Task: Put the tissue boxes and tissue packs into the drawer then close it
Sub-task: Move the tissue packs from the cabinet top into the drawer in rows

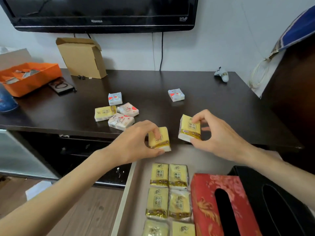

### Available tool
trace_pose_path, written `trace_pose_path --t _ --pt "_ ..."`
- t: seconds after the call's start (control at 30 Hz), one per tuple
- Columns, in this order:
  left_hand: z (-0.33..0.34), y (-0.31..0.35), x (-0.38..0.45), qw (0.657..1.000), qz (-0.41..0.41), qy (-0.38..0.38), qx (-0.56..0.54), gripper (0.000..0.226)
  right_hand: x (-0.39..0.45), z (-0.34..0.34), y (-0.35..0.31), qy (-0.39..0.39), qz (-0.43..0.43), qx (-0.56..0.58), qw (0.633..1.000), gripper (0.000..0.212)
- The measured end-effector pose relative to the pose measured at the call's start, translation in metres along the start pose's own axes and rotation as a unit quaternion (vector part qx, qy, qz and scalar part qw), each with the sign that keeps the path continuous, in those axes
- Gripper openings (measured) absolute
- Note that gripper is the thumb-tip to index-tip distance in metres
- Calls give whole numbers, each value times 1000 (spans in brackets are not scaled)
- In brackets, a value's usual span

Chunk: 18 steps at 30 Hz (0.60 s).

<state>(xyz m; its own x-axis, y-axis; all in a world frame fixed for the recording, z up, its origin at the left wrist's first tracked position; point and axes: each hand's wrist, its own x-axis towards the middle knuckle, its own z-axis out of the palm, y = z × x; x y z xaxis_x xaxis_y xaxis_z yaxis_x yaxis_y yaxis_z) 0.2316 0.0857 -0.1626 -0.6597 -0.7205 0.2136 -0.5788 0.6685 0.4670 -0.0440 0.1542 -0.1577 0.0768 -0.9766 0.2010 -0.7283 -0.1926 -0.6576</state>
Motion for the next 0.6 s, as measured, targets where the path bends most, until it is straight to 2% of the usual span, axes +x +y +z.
trace_pose_path --t 0.1,0.27,0.37,0.6 --pt "24 3 -24 999 20 -44 19 38 -41 15 -1 -36 -6 -9 999 43" --pt "53 -8 -33 989 -8 -128 74 42 -55 49 7 -131 20 -87 987 40" --pt "59 -12 -29 983 -18 -149 103 43 -43 63 14 -178 49 -116 976 39" --pt "68 -13 -27 977 -11 -164 135 51 -25 81 20 -216 83 -129 964 43"
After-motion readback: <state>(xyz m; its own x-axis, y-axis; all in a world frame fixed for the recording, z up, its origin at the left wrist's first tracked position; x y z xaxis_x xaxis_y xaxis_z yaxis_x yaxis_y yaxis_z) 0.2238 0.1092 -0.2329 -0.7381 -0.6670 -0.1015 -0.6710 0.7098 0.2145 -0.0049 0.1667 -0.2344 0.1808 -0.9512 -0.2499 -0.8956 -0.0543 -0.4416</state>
